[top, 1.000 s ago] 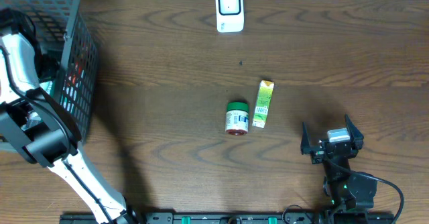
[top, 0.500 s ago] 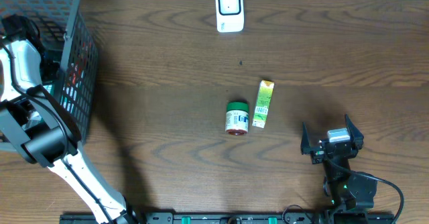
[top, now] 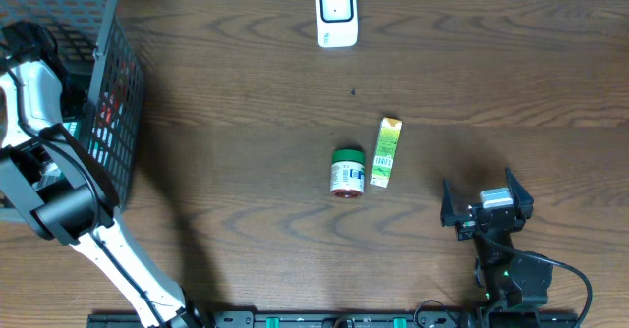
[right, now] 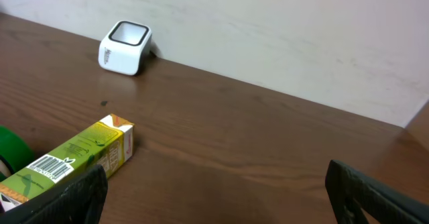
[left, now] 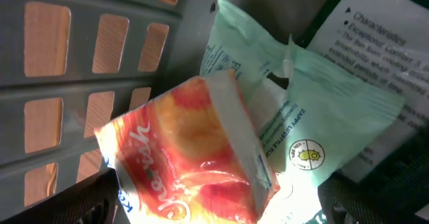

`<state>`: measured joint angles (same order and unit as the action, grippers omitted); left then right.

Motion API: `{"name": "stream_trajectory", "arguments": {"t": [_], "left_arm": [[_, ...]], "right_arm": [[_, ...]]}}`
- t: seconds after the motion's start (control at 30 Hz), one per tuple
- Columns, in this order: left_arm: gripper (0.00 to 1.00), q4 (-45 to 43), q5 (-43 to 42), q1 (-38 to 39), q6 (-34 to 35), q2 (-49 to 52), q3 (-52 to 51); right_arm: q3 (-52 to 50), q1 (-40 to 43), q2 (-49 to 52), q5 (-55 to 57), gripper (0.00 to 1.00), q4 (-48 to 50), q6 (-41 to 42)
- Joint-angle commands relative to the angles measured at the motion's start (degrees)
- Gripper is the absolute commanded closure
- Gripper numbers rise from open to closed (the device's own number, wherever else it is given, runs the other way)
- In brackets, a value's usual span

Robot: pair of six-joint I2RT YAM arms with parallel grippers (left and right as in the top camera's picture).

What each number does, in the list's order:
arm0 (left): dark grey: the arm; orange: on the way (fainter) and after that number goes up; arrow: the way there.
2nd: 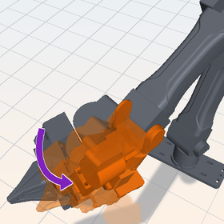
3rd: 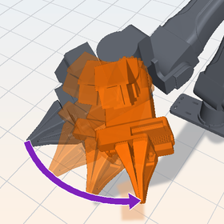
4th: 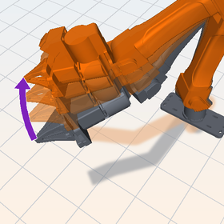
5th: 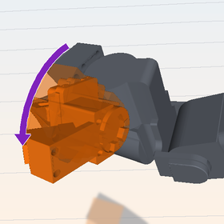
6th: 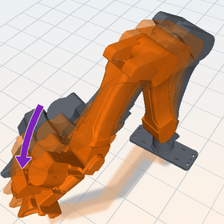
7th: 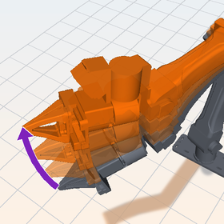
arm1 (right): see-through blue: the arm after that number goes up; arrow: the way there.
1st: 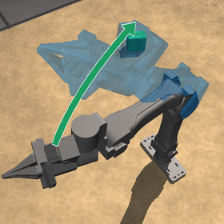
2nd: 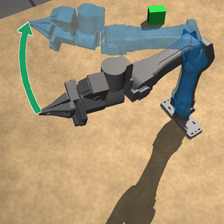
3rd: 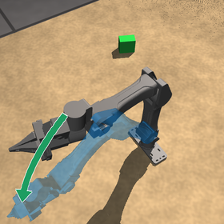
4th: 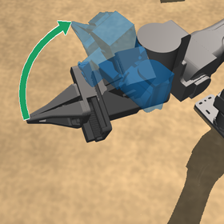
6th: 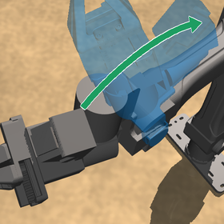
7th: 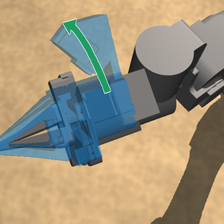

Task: Scan the item barcode
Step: 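Reach the left gripper into the basket toward the orange package, then grasp the orange Kleenex tissue pack and lift it out of the basket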

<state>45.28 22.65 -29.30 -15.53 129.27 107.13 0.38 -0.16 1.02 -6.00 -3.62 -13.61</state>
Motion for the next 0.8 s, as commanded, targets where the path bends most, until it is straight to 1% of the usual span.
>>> {"name": "stream_trajectory", "arguments": {"t": [0.0, 0.47, 0.57, 0.6, 0.7, 0.77], "left_arm": [[0.05, -1.03, 0.79, -0.15, -1.40, 0.17, -1.22], [0.05, -2.97, 0.98, -0.22, -1.31, 2.64, -2.89], [0.14, -3.19, 0.98, -0.20, -1.33, 2.64, -2.89], [0.18, -3.19, 0.98, -0.20, -1.33, 2.64, -2.89], [0.37, -3.23, 0.98, -0.20, -1.33, 2.64, -2.89], [0.45, -3.23, 0.98, -0.20, -1.33, 2.64, -2.89]], "right_arm": [[-0.07, 0.28, -0.20, -0.26, 0.01, -0.17, 0.74], [-0.07, 0.28, -0.20, -0.26, 0.01, -0.17, 0.74], [-0.07, 0.28, -0.20, -0.26, 0.01, -0.20, 0.74], [-0.07, 0.28, -0.20, -0.26, 0.01, -0.17, 0.74], [-0.07, 0.28, -0.20, -0.26, 0.01, -0.17, 0.74], [-0.07, 0.28, -0.20, -0.26, 0.01, -0.20, 0.74]]}}
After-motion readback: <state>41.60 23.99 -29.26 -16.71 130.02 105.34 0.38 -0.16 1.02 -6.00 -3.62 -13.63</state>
